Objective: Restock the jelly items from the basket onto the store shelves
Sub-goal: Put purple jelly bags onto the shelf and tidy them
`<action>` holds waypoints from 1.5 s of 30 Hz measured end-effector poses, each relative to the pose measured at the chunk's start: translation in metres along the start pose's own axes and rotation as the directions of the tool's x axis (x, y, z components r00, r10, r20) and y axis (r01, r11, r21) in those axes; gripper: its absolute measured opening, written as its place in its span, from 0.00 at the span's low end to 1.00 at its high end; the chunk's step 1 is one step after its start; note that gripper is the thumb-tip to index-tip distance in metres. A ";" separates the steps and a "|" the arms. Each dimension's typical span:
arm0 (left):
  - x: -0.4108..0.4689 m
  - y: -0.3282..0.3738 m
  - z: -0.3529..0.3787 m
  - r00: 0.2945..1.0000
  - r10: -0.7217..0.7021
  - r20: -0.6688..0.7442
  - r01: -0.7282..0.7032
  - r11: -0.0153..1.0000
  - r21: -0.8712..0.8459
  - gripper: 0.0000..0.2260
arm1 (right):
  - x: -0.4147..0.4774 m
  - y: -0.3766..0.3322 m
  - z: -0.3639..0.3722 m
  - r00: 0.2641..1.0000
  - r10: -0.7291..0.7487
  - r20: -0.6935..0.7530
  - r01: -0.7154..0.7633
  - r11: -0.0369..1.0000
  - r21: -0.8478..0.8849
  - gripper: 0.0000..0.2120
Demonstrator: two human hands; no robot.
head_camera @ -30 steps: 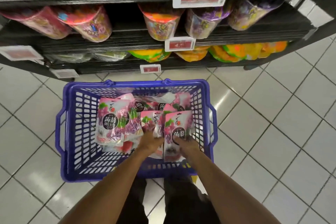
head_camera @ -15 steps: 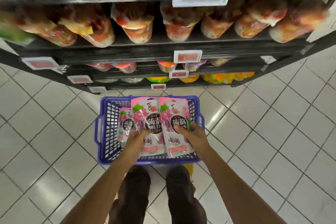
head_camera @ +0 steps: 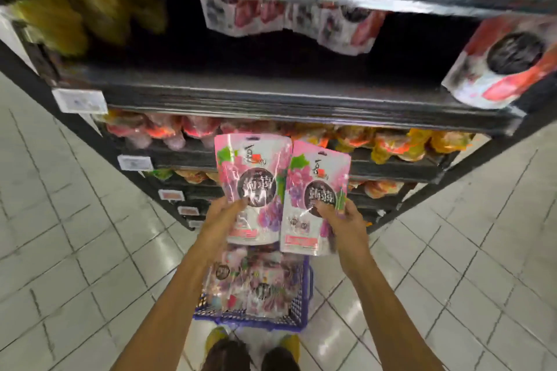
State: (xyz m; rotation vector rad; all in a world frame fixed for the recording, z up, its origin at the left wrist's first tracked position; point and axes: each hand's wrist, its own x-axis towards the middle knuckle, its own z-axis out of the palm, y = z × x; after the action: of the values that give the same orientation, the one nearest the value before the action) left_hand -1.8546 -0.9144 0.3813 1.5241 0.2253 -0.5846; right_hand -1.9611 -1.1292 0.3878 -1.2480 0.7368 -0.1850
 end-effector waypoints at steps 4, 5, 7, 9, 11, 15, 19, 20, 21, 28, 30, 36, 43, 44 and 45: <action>-0.027 0.075 0.009 0.976 0.214 0.029 -0.215 0.976 0.037 0.16 | -0.017 -0.066 0.007 0.989 -0.117 0.095 0.110 0.991 0.075 0.26; -0.030 0.091 0.010 0.962 0.268 0.040 -0.270 0.961 0.056 0.16 | -0.022 -0.082 0.009 0.984 -0.152 0.094 0.145 0.986 0.082 0.23; -0.037 0.124 0.012 0.931 0.359 0.071 -0.364 0.927 0.086 0.16 | -0.030 -0.112 0.014 0.970 -0.225 0.090 0.218 0.972 0.090 0.19; -0.041 0.156 0.014 0.911 0.403 0.090 -0.410 0.908 0.082 0.16 | -0.040 -0.142 0.018 0.946 -0.313 0.084 0.304 0.947 0.100 0.21; -0.042 0.186 0.019 0.897 0.424 0.124 -0.433 0.900 0.055 0.17 | -0.047 -0.170 0.021 0.922 -0.384 0.056 0.376 0.920 0.111 0.23; -0.046 0.237 0.034 0.852 0.479 0.212 -0.487 0.873 -0.017 0.23 | -0.056 -0.216 0.022 0.863 -0.504 -0.027 0.504 0.857 0.104 0.23; -0.056 0.276 0.052 0.796 0.537 0.280 -0.541 0.838 -0.069 0.21 | -0.064 -0.252 0.015 0.807 -0.585 -0.086 0.591 0.802 0.090 0.23; -0.059 0.284 0.057 0.783 0.547 0.295 -0.549 0.831 -0.084 0.20 | -0.067 -0.260 0.012 0.791 -0.604 -0.097 0.612 0.785 0.095 0.23; -0.063 0.291 0.061 0.769 0.562 0.306 -0.561 0.822 -0.101 0.19 | -0.069 -0.268 0.009 0.775 -0.623 -0.109 0.632 0.769 0.096 0.23; -0.085 0.343 0.094 0.647 0.687 0.332 -0.658 0.722 -0.212 0.22 | -0.080 -0.328 -0.018 0.654 -0.733 -0.187 0.754 0.651 0.085 0.20; -0.089 0.357 0.103 0.608 0.730 0.313 -0.699 0.679 -0.225 0.22 | -0.080 -0.349 -0.027 0.611 -0.767 -0.196 0.789 0.611 0.070 0.19; -0.098 0.385 0.134 0.555 0.787 0.268 -0.751 0.613 -0.245 0.17 | -0.074 -0.417 -0.052 0.483 -0.841 -0.244 0.853 0.515 -0.085 0.15; -0.104 0.406 0.174 0.556 0.784 0.275 -0.732 0.619 -0.285 0.20 | -0.049 -0.495 -0.078 0.517 -0.813 -0.269 0.816 0.563 -0.130 0.14; -0.104 0.409 0.179 0.553 0.786 0.277 -0.732 0.617 -0.288 0.20 | -0.045 -0.504 -0.081 0.527 -0.806 -0.269 0.811 0.572 -0.125 0.15; -0.104 0.412 0.184 0.551 0.787 0.278 -0.734 0.615 -0.288 0.21 | -0.042 -0.511 -0.083 0.534 -0.801 -0.268 0.804 0.580 -0.132 0.17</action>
State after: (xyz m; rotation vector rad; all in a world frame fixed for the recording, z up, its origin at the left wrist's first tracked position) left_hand -1.7809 -1.0945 0.8013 1.1742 -0.6895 -0.1255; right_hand -1.9106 -1.3454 0.8572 -1.5003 0.3433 -1.1825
